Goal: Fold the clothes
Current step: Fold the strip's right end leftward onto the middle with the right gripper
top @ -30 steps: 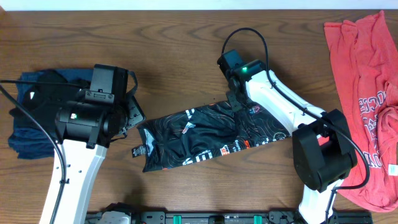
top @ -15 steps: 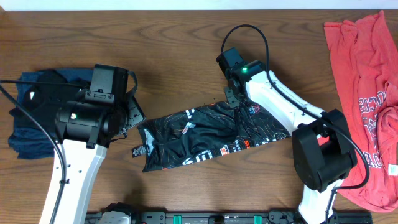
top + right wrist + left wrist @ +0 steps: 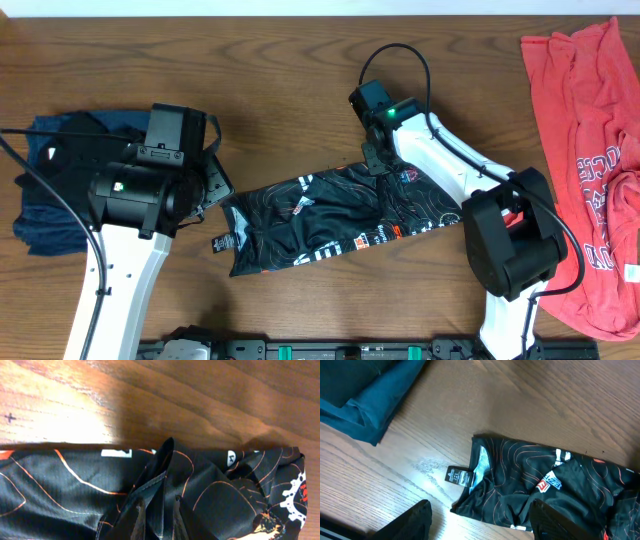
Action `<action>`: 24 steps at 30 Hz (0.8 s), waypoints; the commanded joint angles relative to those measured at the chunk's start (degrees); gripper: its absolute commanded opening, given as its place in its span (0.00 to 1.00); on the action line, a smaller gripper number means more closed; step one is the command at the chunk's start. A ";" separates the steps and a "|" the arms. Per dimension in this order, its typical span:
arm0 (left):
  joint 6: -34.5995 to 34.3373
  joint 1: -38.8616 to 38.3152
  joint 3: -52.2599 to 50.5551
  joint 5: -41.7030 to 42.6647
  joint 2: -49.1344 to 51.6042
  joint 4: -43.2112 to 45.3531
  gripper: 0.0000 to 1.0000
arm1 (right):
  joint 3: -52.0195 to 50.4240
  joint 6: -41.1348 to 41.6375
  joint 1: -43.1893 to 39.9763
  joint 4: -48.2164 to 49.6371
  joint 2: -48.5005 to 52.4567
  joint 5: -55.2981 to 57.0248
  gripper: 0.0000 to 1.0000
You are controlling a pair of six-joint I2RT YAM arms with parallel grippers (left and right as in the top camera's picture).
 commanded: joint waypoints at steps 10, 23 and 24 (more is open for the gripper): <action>0.98 0.28 0.15 -1.11 -0.13 -0.59 0.64 | -0.42 -7.61 1.27 1.09 0.48 -11.98 0.01; 0.98 0.28 0.15 -1.11 -0.13 -0.57 0.64 | -0.42 -13.81 7.82 0.63 0.48 -15.58 0.09; 0.98 0.28 0.15 -1.11 -0.13 -0.57 0.64 | -0.39 -13.79 7.80 0.59 0.48 -15.58 0.11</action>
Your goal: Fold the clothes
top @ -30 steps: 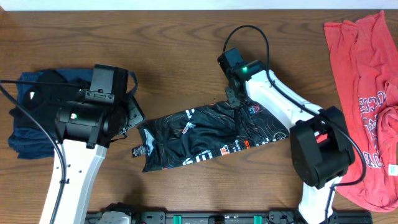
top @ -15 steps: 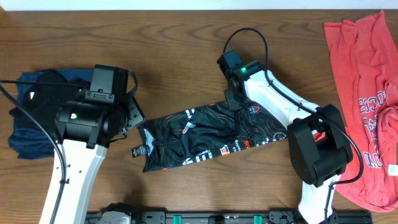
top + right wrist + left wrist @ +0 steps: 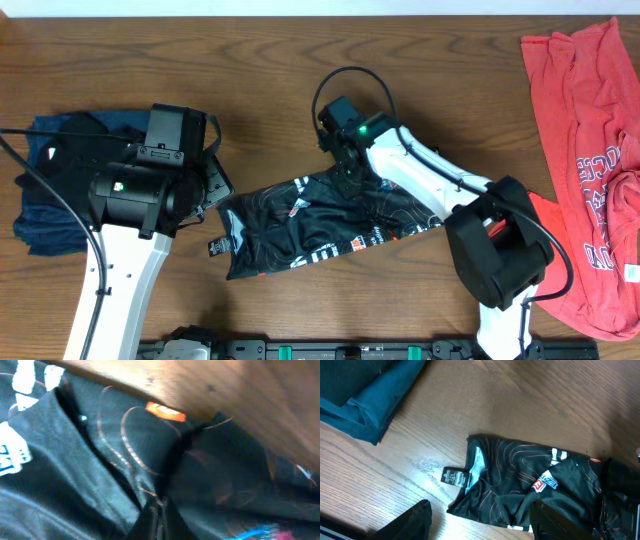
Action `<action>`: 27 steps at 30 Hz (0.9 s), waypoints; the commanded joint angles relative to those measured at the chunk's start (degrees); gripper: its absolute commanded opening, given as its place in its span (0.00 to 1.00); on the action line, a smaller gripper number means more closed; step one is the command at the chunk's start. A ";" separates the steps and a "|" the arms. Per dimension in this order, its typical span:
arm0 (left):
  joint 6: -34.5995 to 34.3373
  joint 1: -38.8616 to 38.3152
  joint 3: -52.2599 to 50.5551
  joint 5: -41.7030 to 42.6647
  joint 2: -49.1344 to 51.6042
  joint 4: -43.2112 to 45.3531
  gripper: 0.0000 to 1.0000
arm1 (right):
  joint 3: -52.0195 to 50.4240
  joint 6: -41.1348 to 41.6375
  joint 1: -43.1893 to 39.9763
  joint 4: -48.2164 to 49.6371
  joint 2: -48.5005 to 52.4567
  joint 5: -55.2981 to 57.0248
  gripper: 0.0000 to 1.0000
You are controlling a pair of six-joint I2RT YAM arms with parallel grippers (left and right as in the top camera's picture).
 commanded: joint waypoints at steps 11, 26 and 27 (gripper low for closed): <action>0.98 0.28 0.04 -1.09 -0.13 -0.48 0.69 | -0.22 5.62 -1.73 -1.16 -7.65 9.75 0.14; 3.19 0.28 -16.06 10.03 1.66 8.26 0.83 | -0.35 12.22 -19.23 -11.93 -22.97 15.02 0.50; 3.19 0.28 -17.86 11.06 2.40 9.42 0.83 | -0.39 12.24 -20.31 -12.87 -22.91 14.99 0.49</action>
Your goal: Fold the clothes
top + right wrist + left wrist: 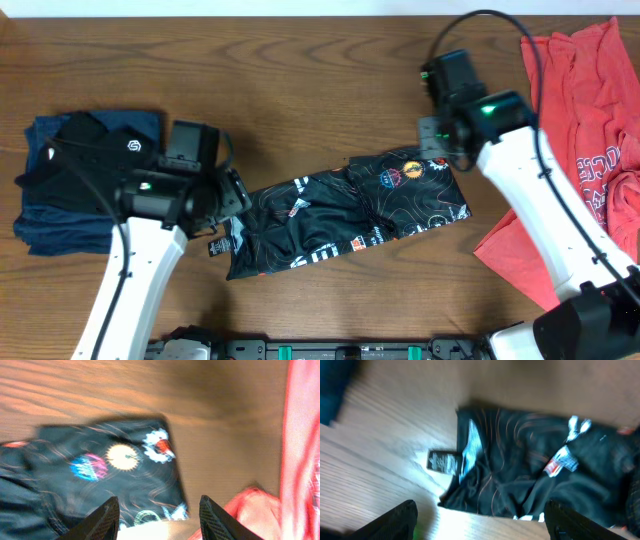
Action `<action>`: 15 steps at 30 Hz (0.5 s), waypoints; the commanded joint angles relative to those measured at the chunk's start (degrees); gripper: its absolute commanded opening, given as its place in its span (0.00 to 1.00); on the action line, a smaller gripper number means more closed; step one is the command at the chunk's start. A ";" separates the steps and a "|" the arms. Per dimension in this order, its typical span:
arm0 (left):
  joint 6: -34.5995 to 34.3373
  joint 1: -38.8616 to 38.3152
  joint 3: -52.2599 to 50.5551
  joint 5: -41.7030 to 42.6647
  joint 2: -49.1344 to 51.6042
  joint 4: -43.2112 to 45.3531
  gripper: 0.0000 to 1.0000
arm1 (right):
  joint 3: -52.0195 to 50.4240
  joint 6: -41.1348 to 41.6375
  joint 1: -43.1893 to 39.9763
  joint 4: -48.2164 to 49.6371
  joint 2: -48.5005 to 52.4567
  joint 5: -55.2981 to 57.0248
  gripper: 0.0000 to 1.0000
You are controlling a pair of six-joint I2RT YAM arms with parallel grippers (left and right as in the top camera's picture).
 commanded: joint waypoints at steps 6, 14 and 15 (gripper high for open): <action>1.38 0.31 -10.19 5.95 6.25 8.26 0.83 | -0.07 1.33 -5.46 -2.84 0.42 0.50 0.49; 2.27 0.31 -11.39 4.24 15.74 13.81 0.84 | -0.07 1.33 -5.44 -3.02 0.42 0.50 0.49; 2.25 0.31 -11.39 3.19 16.92 14.05 0.84 | -0.07 1.31 -5.44 -3.04 0.42 0.50 0.49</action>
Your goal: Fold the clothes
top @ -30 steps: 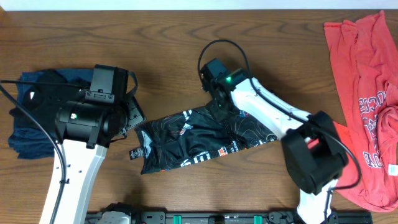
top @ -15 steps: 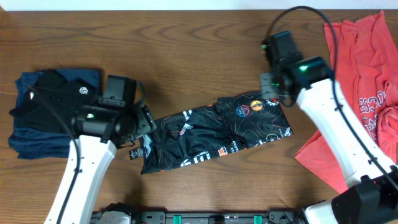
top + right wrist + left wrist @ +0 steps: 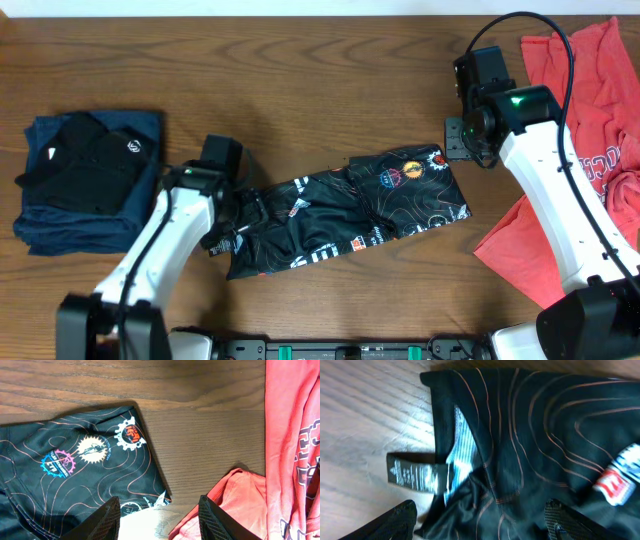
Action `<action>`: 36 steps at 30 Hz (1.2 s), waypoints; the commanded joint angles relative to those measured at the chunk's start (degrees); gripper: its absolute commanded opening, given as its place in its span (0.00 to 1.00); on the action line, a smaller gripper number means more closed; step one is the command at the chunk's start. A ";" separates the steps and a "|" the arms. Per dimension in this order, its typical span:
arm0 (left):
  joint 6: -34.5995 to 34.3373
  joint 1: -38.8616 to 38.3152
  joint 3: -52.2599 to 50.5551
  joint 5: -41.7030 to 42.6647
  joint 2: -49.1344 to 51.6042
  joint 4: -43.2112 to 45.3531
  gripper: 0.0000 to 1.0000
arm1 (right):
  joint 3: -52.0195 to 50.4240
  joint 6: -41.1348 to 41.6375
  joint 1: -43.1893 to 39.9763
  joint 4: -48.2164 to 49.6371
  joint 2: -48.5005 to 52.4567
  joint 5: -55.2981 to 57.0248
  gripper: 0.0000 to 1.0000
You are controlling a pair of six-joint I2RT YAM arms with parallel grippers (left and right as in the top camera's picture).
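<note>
A black garment with orange line pattern (image 3: pixel 340 210) lies stretched across the middle of the table, round emblems showing on its right part (image 3: pixel 90 450). My left gripper (image 3: pixel 243 213) hangs low over its left end, open, with the collar and a black label (image 3: pixel 415 475) just ahead of the fingers (image 3: pixel 400 520). Above the garment's right end my right gripper (image 3: pixel 452 140) is open and holds nothing; its fingertips (image 3: pixel 107 520) frame the hem corner.
A folded navy and black stack (image 3: pixel 85 180) sits at the left edge. A loose red shirt (image 3: pixel 585 150) lies spread along the right side, its lower fold (image 3: pixel 235 505) close to the black garment's right corner.
My left gripper has dropped closer to the garment's left end; the fabric now fills its view. The right gripper has shifted slightly to the right. The garment lies as before.
My right gripper was shut on a fold at the garment's upper middle, then held it further left. By the last moment it was open near the right end, with the emblem side lying flat. The left gripper stayed open at the left end, now lower.
</note>
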 commanded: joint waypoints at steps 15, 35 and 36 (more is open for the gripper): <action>9.27 6.54 -0.39 4.42 7.21 3.50 0.84 | -0.07 0.90 -0.55 -0.35 0.37 0.57 0.48; 20.35 13.33 -1.77 16.33 7.96 3.89 0.85 | -0.09 0.87 -0.55 -1.01 0.35 0.61 0.48; 20.83 13.77 -1.77 16.92 8.31 3.85 0.85 | -0.07 0.90 -0.57 -1.01 0.37 0.61 0.48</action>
